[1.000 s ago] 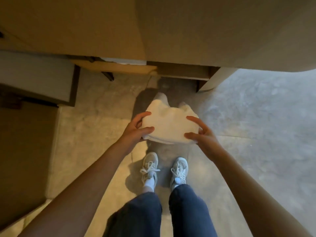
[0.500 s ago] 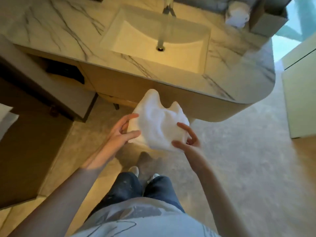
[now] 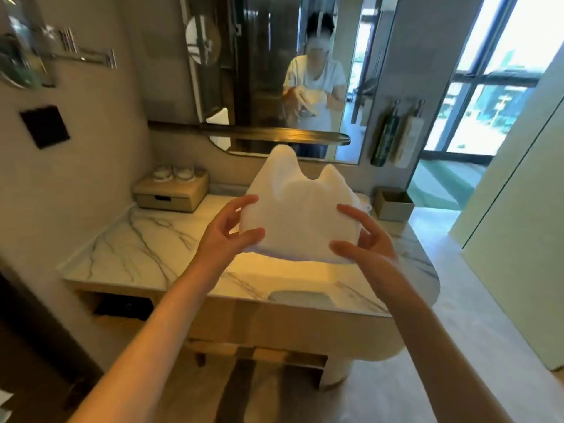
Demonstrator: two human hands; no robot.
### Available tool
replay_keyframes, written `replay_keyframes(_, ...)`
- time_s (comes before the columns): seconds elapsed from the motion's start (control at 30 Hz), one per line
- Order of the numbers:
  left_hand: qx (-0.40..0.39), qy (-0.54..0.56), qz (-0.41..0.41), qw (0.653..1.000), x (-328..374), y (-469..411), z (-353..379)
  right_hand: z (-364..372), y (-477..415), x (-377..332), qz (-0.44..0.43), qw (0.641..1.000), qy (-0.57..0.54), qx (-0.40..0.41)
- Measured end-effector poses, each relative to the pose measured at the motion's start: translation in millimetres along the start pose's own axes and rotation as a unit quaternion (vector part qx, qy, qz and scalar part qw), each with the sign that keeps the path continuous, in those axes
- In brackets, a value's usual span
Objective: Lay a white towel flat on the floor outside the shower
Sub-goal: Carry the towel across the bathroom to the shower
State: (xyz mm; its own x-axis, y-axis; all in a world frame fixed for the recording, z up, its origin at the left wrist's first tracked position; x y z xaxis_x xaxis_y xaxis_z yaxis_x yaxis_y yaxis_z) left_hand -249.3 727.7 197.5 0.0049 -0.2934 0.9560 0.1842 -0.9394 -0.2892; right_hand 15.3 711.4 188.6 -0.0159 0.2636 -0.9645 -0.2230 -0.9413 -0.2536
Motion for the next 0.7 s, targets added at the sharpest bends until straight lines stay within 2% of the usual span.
replay_keyframes(0.2, -0.026, 0.037, 0.045, 0.998, 47, -35, 10, -3, -27, -53, -0.084, 0.996, -0.005, 0.012)
replay_keyframes(0.7, -0.049, 0.009, 0.019, 0.999, 6, -46, 10, -1, -22, -11, -0.060, 0.996, 0.008, 0.062)
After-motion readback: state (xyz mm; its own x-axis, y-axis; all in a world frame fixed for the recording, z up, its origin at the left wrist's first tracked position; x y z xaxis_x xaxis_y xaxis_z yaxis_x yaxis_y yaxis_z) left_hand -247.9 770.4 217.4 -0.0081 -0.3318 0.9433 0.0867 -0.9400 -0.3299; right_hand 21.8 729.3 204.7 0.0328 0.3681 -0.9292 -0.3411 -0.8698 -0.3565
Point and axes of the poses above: each hand's wrist, its own y-axis away from the middle knuckle, its own z-axis out of the palm, x = y × z, the point moved 1 cm from there along -y, towards the middle knuckle, and after that the axes turned 15 degrees about x, right-handed, at the moved point
